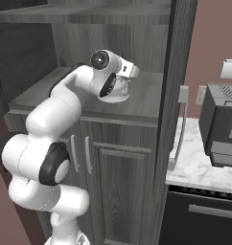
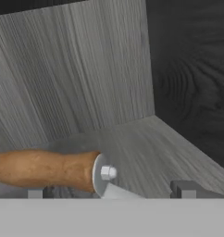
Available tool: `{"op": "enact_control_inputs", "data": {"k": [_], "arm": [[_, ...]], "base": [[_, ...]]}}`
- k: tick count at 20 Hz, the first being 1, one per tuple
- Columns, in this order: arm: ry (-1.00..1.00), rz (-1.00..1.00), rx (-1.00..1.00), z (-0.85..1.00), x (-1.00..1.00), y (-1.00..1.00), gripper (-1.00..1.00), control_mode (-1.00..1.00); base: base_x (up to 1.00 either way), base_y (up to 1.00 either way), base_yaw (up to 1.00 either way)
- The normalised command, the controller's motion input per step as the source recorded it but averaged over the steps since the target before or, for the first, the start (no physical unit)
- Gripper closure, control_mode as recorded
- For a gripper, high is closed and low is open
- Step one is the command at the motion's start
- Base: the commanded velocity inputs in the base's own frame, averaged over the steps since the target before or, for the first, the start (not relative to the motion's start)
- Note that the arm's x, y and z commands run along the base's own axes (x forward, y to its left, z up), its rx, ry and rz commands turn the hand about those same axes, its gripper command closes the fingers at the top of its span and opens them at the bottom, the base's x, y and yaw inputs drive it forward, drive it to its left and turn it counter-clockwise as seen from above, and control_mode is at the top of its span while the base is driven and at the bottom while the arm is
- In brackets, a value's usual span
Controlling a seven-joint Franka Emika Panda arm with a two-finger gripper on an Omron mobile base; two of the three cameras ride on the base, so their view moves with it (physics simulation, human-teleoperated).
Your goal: Open the cabinet, pick the kettle from the cabinet, and place it in the sink.
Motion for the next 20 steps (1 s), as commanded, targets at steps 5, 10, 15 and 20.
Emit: {"op": "enact_control_inputs", "data": {"k": [5,10,15,20], "arm": [[-0.08,0.01,0.02,-0.07,0.11,0.00,1.00,-1.00],[-0.07,0.01,0.01,-0.11,0.08,-0.02,1.00,-1.00],[-0.01,0.01,0.02,-0.13,0.07,-0.03,1.00,-1.00],[0.00,0.00,0.02,-0.03,0.00,-0.01,1.00,-1.00]], "base": [[0.00,0.00,0.00],[0.00,0.00,0.00],[0.00,0.00,0.00],[0.00,0.00,0.00]]}}
